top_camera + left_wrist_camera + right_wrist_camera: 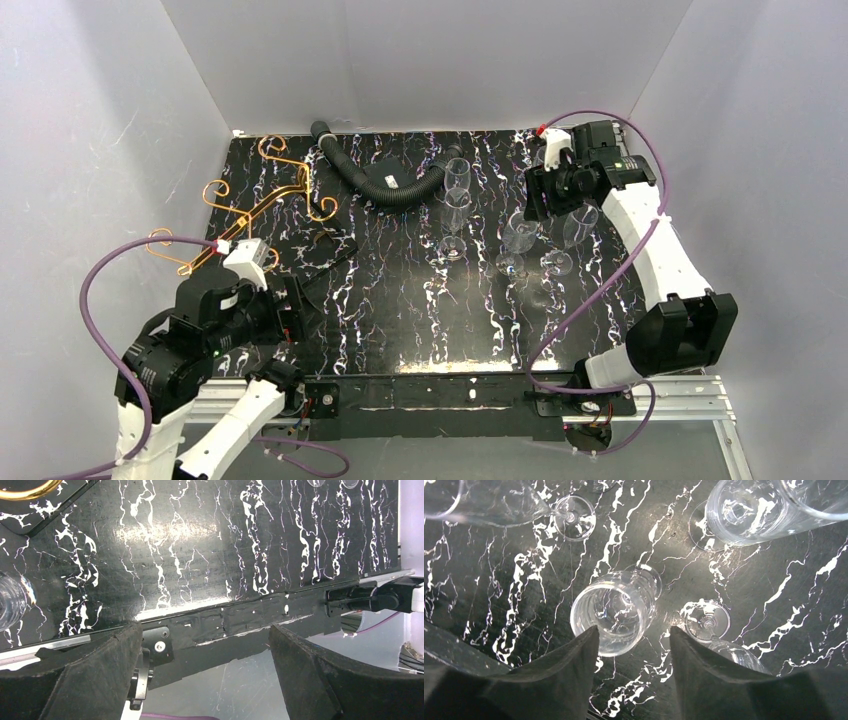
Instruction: Place the wine glass upside down on the wine glass rack
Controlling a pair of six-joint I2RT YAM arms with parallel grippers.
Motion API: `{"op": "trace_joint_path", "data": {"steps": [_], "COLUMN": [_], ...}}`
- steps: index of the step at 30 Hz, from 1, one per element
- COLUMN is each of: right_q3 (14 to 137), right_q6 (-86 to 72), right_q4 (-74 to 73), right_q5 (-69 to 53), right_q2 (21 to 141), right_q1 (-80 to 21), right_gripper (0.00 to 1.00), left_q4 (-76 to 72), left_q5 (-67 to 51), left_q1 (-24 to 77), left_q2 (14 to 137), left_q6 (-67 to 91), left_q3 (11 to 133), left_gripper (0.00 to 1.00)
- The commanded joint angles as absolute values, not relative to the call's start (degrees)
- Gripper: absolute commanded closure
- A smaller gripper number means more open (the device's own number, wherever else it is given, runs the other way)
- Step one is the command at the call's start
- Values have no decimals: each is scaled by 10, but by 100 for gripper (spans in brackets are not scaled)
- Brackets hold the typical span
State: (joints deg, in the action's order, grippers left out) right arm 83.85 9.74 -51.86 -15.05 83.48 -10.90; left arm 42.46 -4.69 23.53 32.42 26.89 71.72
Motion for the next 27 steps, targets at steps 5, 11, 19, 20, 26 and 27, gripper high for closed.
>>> {"op": "trace_joint_path", "data": {"steps": [5,11,19,20,26,27], "right_q3": [839,830,823,821,819,818], "right_q6": [98,101,103,104,108,109], "right_q4": [-494,-489,-490,-491,-498,-499], "right_q5": [-122,-102,-96,-98,-112,-115], "right_q2": [851,859,873,876,874,871], "right_q1": [-126,-130,-132,-132,-135,-135], "right_gripper": [57,65,65,66,80,82], "left_q4": [433,420,411,410,415,413], "left_q5": [-65,-76,-91,-93,-87,-90], "left_q1": [235,235,235,235,235,235], "left_q2": [321,316,314,314,317,318], "left_q6": [281,295,308,310,327,330], "left_q3": [701,694,690,689,687,686], "left_gripper": [2,2,2,2,2,2]}}
